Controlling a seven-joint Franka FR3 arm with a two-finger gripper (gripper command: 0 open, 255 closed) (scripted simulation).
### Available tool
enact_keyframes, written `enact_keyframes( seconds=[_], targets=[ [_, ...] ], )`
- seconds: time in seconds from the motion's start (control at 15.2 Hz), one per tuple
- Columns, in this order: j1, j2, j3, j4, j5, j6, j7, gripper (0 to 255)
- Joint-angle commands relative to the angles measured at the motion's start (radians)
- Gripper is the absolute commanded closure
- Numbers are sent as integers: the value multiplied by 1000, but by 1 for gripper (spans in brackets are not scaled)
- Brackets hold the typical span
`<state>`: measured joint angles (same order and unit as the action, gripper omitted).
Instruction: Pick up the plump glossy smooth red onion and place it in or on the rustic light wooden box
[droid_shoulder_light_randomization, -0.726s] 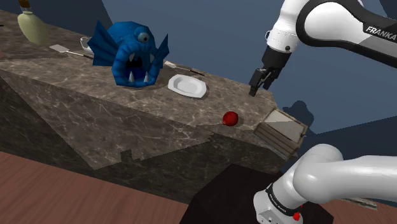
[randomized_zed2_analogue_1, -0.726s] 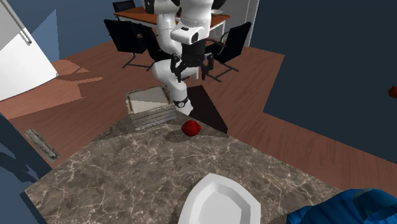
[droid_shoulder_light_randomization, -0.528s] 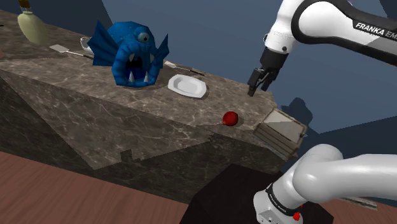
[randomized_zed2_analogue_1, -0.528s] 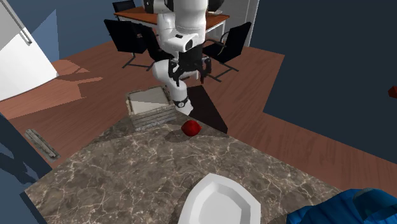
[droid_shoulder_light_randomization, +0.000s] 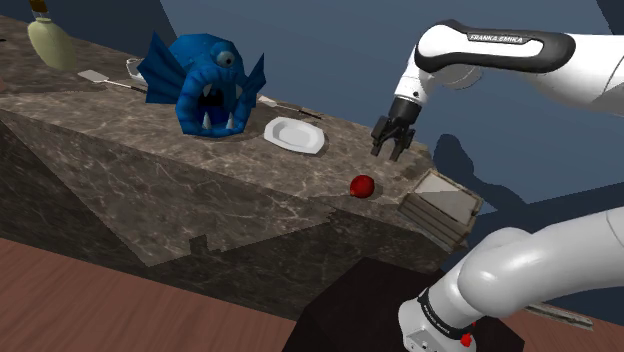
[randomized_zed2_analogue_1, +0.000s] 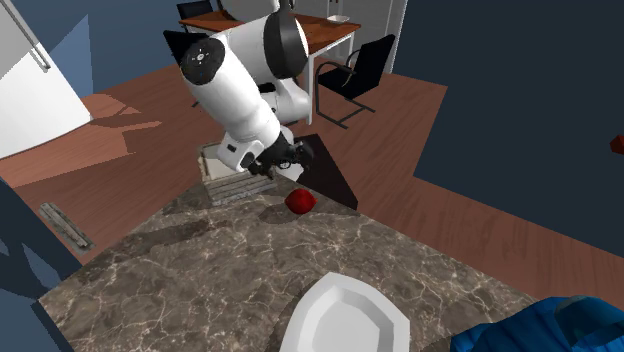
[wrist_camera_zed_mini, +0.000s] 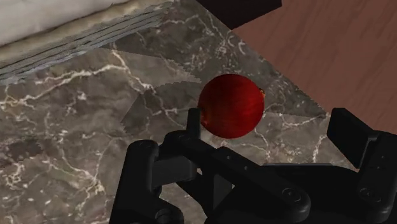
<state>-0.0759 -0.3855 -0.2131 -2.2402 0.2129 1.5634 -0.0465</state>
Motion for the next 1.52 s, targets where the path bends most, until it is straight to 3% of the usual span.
enact_keyframes(
  seconds=[0.0,0.2,0.26,0.73,1.25,1.32,1.45],
  targets=[
    [-11,90,-57,16,72,-6,-38,0],
    [-28,232,-124,30,188,-18,-102,0],
    [-31,245,-128,31,198,-19,-108,0],
    [-15,221,-102,-78,216,76,-109,0],
    [-15,221,-102,-78,216,76,-109,0],
    [-15,221,-102,-78,216,76,-109,255],
    [-15,221,-102,-77,216,75,-109,255]
  ],
)
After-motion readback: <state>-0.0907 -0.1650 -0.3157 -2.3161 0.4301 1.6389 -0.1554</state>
